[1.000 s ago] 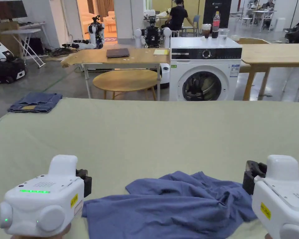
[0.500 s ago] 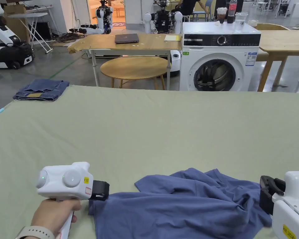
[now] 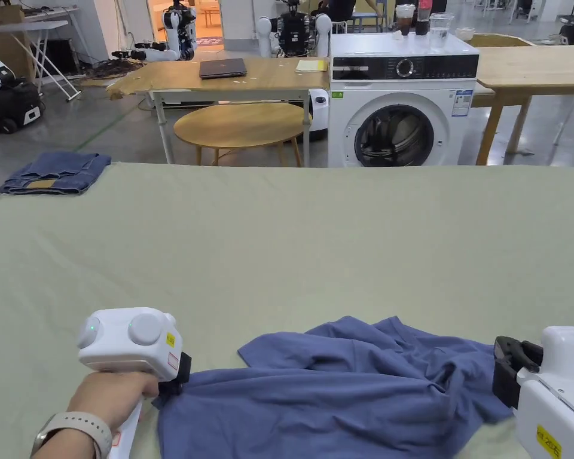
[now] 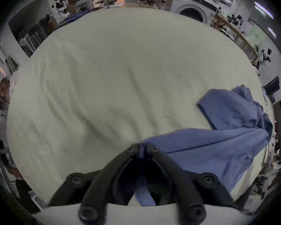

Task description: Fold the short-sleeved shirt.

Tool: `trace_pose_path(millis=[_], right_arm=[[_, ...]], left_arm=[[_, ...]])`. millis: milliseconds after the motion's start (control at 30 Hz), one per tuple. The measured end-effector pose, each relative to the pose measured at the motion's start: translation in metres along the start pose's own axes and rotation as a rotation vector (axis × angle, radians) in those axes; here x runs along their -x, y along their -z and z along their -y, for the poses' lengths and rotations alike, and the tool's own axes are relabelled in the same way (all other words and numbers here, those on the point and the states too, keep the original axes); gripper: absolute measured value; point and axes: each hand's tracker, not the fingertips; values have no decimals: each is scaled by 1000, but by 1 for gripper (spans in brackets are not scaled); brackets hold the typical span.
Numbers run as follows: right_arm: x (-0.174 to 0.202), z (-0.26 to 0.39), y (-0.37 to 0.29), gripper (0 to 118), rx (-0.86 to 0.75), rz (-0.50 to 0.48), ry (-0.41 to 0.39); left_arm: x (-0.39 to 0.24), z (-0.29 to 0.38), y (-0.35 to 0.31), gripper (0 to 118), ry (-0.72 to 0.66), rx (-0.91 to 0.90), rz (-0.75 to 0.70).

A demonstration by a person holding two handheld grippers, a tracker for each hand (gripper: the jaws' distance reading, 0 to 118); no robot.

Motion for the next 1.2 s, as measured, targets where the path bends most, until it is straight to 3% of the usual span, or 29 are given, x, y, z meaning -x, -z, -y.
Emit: trace_pose_path(millis=[133, 300, 400, 433, 467, 500, 533, 567, 633, 700, 767, 833, 867, 900, 933, 967, 1100, 1200], right_arm=[[-34, -4, 6, 0, 32, 13, 79], [-103, -15, 45, 0, 133, 135, 136], [-136, -20, 92, 0, 267, 96, 195], [-142, -20, 109, 6, 302, 93, 199], [-145, -20, 127, 38, 339, 118, 193], [-145, -21, 141, 79, 362, 152, 164], [-146, -18, 159, 110, 404, 149, 148], [-146, -15, 172, 118, 421, 141, 127], [-141, -8, 192, 118, 428, 160, 107], [-137, 1, 206, 118, 497, 97, 102], [-129, 14, 210, 116, 549, 111, 48], [-125, 26, 213, 72, 624, 140, 10], [-123, 26, 209, 60, 602, 144, 39], [-122, 25, 200, 25, 553, 185, 45], [-121, 16, 193, 6, 531, 120, 85], [-117, 9, 189, 6, 540, 172, 50], [-108, -34, 152, 6, 417, 128, -22], [-103, -83, 115, 6, 269, 109, -19]], left_arm=[[0, 3, -26, 3, -3, -93, 38], [-9, 26, -84, 3, 12, -259, 111], [-13, 35, -95, 3, 24, -283, 107], [-13, 34, -96, 3, 26, -289, 111], [-14, 35, -96, 3, 26, -289, 117], [-16, 36, -97, 3, 26, -290, 121], [-17, 38, -98, 3, 28, -295, 122], [-17, 35, -96, 3, 34, -291, 122], [-19, 37, -96, 3, 42, -290, 115], [-16, 35, -94, 3, 40, -283, 113], [-14, 33, -90, 3, 36, -278, 108], [-13, 31, -84, 3, 44, -272, 95], [-13, 31, -82, 3, 59, -278, 89], [-14, 32, -81, 3, 73, -285, 84], [-14, 31, -79, 3, 78, -285, 70], [-13, 30, -78, 3, 85, -289, 59], [-14, 21, -90, 3, 103, -337, 32], [-15, 8, -119, 3, 125, -391, 42]])
